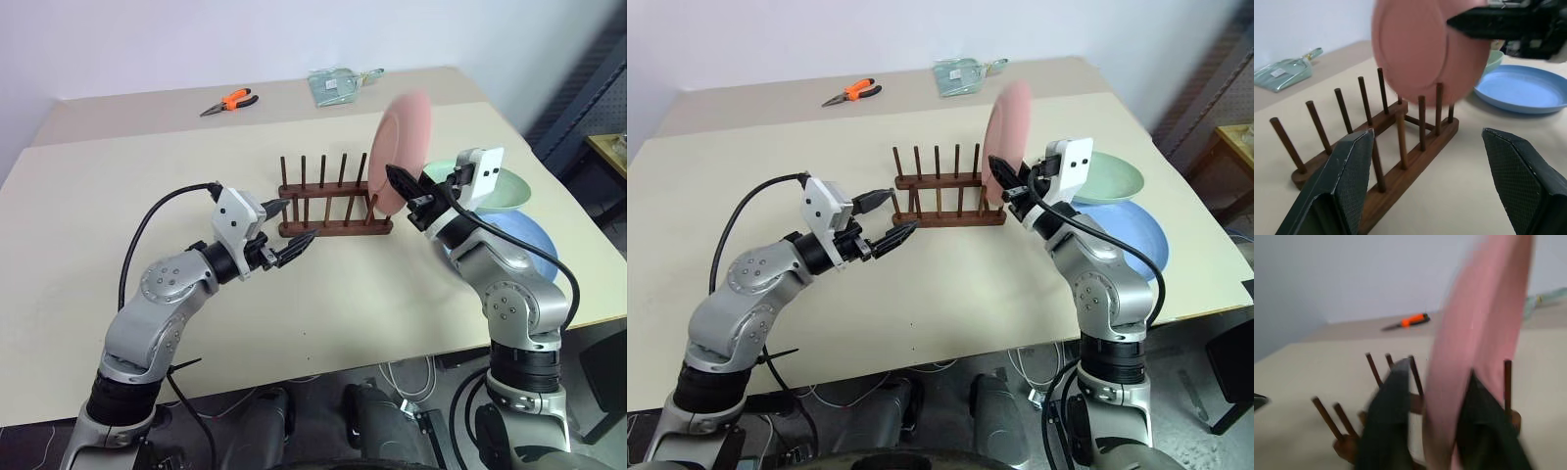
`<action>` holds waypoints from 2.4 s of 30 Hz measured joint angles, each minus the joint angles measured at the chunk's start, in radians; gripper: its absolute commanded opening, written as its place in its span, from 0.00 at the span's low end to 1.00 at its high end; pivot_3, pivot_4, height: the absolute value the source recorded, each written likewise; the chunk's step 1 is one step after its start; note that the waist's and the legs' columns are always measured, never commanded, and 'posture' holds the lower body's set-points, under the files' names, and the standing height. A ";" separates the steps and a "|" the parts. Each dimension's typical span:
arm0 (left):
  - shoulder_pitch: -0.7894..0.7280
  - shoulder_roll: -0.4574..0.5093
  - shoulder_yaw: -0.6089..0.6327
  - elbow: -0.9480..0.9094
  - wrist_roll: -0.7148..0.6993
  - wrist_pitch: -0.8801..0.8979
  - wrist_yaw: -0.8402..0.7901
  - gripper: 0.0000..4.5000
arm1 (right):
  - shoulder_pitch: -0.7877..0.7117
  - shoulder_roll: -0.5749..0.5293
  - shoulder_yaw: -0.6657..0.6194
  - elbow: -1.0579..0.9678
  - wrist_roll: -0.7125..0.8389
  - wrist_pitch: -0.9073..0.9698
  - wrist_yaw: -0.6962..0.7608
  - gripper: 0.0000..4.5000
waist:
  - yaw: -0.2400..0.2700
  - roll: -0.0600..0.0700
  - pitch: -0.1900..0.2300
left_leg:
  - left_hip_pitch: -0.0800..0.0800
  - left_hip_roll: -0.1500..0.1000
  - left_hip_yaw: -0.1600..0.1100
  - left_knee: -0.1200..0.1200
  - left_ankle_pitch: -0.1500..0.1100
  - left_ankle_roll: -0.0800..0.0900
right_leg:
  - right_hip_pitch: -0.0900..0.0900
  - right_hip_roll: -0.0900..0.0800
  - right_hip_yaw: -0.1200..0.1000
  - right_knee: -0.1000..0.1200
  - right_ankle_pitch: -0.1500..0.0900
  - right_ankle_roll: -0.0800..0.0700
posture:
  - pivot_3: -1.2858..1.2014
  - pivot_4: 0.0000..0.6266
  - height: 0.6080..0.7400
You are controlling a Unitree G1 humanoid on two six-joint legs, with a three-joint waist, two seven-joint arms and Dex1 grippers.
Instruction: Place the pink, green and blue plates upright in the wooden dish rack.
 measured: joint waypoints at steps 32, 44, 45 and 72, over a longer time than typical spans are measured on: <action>0.031 0.002 -0.041 0.008 0.044 0.007 -0.024 0.81 | -0.067 -0.605 0.320 0.750 -0.848 -0.775 0.173 0.29 | 0.001 0.001 0.001 | 0.001 0.000 0.002 0.002 0.000 0.001 | 0.003 0.000 0.000 -0.002 -0.001 -0.001 | 0.52 0.24 1.00; 0.050 -0.002 -0.038 0.008 0.071 -0.009 -0.005 0.81 | -0.088 -0.557 0.255 0.717 -0.823 -0.852 0.107 0.02 | -0.004 0.004 0.002 | 0.001 0.000 0.002 0.002 0.000 0.001 | 0.002 0.000 0.002 -0.002 0.000 0.000 | 0.52 0.24 1.00; 0.046 -0.005 -0.038 0.013 0.076 -0.015 -0.003 0.81 | -0.091 -0.519 0.199 0.637 -0.747 -0.836 0.102 0.02 | -0.006 0.004 0.002 | 0.001 0.001 0.003 0.001 0.000 0.001 | 0.002 0.000 0.002 -0.001 0.000 0.000 | 0.52 0.24 1.00; 0.199 0.032 0.165 0.174 0.165 -0.265 0.001 0.81 | -0.127 -0.042 0.125 -0.126 0.543 0.002 -0.134 0.02 | 0.022 0.004 0.002 | -0.001 0.001 0.000 0.002 -0.001 0.002 | 0.001 -0.002 0.000 -0.001 0.000 -0.001 | 0.52 0.24 1.00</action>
